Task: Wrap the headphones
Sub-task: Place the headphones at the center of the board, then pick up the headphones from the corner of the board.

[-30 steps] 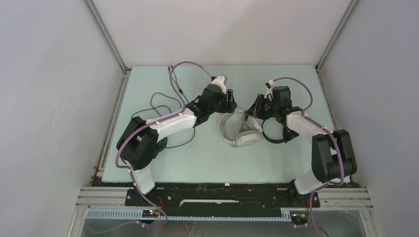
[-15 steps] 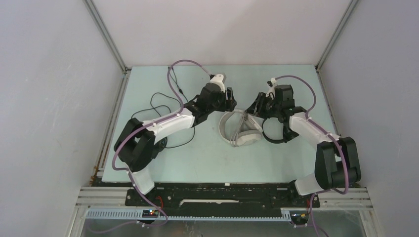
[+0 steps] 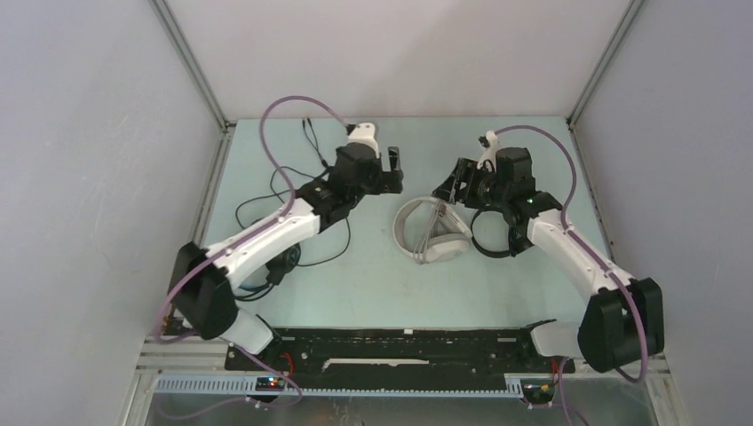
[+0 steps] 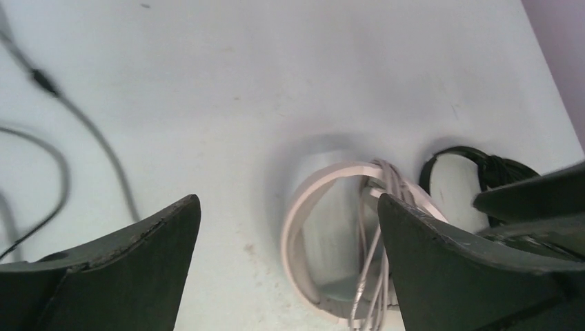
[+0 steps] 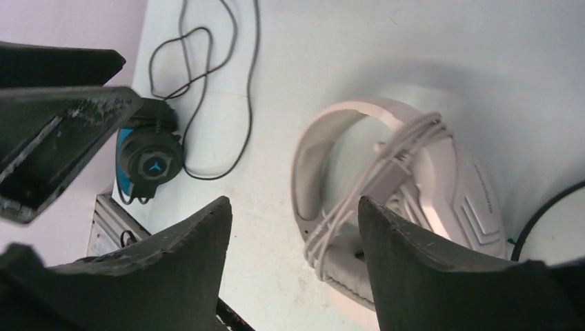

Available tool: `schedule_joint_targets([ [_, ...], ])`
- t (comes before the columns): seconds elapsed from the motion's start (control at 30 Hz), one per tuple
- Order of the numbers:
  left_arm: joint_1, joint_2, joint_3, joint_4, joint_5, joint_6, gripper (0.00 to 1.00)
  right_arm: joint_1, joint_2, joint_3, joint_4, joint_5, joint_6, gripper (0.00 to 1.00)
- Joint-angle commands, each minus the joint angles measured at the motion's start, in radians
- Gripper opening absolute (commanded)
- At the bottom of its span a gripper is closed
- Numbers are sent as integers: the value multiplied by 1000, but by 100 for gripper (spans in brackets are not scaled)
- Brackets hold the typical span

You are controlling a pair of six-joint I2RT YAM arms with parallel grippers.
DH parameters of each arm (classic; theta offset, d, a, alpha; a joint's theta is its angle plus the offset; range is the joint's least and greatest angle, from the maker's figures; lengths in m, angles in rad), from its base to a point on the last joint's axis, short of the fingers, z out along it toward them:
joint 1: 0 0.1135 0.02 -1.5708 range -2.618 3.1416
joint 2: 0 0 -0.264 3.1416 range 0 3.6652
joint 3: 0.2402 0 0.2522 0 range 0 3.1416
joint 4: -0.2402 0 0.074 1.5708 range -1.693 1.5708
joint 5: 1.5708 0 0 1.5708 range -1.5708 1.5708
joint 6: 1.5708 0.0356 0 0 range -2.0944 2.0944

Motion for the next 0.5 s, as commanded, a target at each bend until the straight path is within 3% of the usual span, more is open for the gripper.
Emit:
schedule_joint_targets([
  [0.0, 32, -158, -9, -193, -217, -9, 100, 57, -97, 68, 0, 58, -52, 74],
  [0.13, 85, -275, -60, -324, -308, -4, 100, 117, -134, 84, -17, 97, -82, 99],
  [0.2, 128, -338, -97, -397, -347, -28, 100, 141, -146, 84, -16, 107, -87, 99],
  [0.3, 228, -411, -134, -561, -381, -233, 99, 176, -158, 84, -3, 114, -112, 99],
  [0.47, 414, -547, -249, -668, -250, -578, 95, 197, -194, 84, 21, 189, -118, 100],
])
